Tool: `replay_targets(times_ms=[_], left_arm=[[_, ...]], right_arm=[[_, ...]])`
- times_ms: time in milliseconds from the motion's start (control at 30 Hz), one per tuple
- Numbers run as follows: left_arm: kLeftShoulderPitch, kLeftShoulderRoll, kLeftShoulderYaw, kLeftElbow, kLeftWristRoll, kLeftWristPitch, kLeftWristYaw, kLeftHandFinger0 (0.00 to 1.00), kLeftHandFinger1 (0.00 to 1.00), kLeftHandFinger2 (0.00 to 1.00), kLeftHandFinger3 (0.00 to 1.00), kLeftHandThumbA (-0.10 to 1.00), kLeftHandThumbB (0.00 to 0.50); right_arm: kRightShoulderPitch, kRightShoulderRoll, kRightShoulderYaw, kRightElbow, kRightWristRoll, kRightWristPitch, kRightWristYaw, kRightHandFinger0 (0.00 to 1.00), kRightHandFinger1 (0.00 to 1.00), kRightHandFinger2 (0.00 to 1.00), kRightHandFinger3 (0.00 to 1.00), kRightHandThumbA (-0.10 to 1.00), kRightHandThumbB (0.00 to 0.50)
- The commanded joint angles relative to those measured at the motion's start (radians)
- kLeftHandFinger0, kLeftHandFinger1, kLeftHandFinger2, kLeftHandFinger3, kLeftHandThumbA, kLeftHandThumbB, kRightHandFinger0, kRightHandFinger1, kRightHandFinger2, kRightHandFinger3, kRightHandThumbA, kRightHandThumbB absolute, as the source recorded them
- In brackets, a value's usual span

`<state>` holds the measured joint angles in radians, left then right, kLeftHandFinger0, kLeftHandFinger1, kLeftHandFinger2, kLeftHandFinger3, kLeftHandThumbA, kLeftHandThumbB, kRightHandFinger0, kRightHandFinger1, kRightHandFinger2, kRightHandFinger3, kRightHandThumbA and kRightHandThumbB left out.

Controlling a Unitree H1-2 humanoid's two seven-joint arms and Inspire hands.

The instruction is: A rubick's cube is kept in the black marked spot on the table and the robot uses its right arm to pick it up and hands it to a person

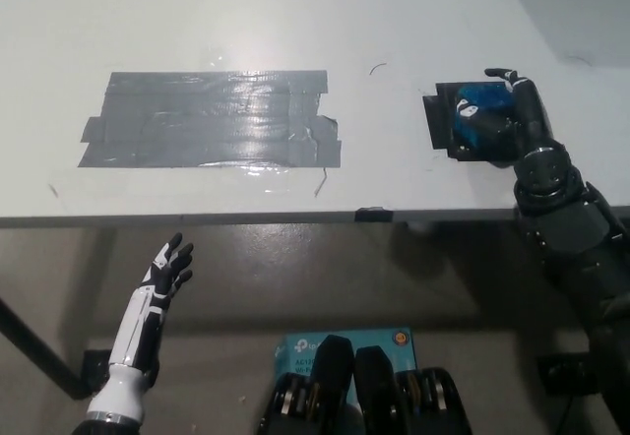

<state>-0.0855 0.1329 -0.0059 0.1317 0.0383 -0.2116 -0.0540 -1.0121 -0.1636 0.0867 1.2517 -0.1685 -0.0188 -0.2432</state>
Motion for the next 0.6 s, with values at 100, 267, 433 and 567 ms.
replay_targets(times_ms=[100,267,433,567], left_arm=[[-0.019,0.012,0.0,-0.023,0.004,-0.026,-0.008,1.0,1.0,1.0,1.0,1.0,0.191],[-0.02,0.013,0.003,-0.022,0.005,-0.024,-0.009,1.0,1.0,1.0,1.0,1.0,0.187],[-0.019,0.011,0.004,-0.026,0.001,-0.019,-0.012,1.0,1.0,1.0,1.0,0.99,0.179],[-0.02,0.011,0.005,-0.025,0.0,-0.023,-0.012,1.0,1.0,1.0,1.0,0.99,0.172]], right_arm=[[0.074,0.021,-0.075,-0.059,0.079,-0.026,-0.007,0.12,0.62,0.89,0.82,-0.1,0.154],[0.1,0.034,-0.169,-0.281,0.15,-0.009,-0.011,0.12,0.6,0.89,0.84,-0.1,0.182],[0.156,0.066,-0.246,-0.607,0.21,0.056,0.0,0.04,0.53,0.81,0.77,-0.1,0.186],[0.169,0.093,-0.298,-0.774,0.281,0.144,0.009,0.0,0.46,0.78,0.73,-0.1,0.171]])
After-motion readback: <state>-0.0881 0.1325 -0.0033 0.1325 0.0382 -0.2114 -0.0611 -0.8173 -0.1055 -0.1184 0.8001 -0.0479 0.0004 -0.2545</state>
